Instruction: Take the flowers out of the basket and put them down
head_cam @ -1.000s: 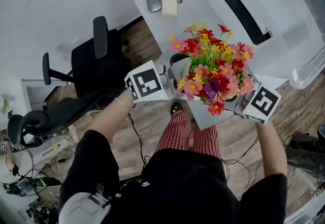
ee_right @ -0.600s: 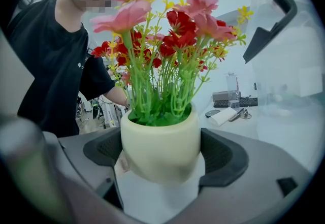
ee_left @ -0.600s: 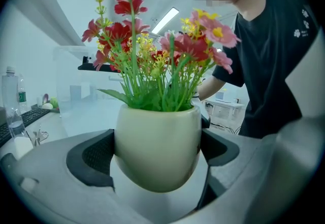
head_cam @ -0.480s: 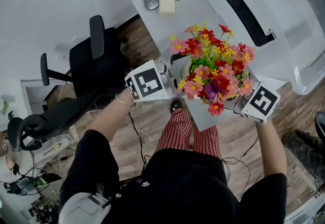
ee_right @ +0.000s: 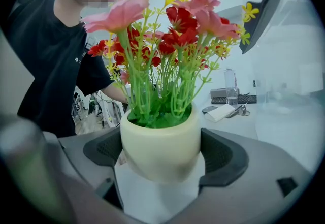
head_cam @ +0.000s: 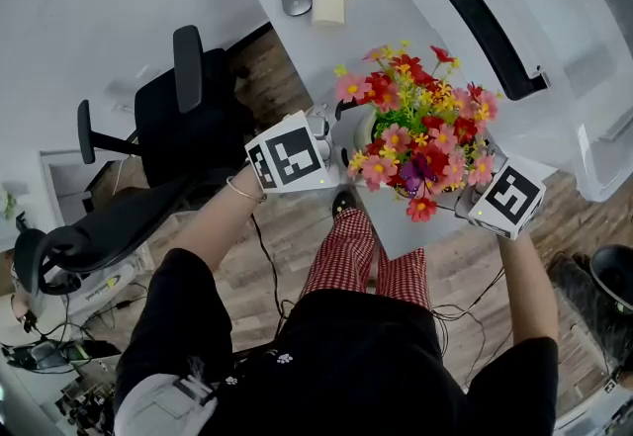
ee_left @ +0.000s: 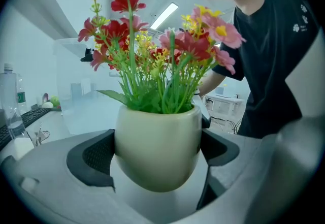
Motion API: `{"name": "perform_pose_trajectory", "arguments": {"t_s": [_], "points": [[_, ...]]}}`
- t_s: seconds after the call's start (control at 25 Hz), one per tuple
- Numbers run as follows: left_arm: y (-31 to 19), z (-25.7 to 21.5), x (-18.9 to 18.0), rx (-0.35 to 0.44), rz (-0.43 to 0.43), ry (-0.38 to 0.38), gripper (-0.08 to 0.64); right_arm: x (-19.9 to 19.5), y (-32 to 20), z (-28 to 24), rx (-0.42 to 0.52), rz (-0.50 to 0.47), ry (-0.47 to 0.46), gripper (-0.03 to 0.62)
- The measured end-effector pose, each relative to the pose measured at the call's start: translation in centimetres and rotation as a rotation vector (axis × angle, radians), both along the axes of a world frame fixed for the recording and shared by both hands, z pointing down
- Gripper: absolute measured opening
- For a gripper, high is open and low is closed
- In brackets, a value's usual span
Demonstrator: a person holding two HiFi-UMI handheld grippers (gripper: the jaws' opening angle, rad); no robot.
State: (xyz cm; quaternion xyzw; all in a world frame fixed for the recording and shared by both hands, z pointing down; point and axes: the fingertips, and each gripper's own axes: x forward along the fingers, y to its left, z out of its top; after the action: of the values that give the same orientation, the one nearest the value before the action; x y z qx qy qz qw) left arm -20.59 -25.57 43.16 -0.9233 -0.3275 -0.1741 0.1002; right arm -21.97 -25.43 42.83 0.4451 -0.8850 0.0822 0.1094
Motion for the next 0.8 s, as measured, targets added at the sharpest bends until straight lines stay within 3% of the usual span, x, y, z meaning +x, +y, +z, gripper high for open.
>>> {"name": "perform_pose_trajectory", "arguments": {"t_s": [0.6,0.8], "points": [[0.2,0.2,0.0,0.013,0.012,-0.016,0.520,0.0,0.1,0.4,-0.047,0.021,0.015,0.462],[0.5,-1.8,-1.1,0.035,-0.051,-0.079,0.520,-1.0,0.6,-1.7,-0.043,-0.038,-0.030,0.462]]}}
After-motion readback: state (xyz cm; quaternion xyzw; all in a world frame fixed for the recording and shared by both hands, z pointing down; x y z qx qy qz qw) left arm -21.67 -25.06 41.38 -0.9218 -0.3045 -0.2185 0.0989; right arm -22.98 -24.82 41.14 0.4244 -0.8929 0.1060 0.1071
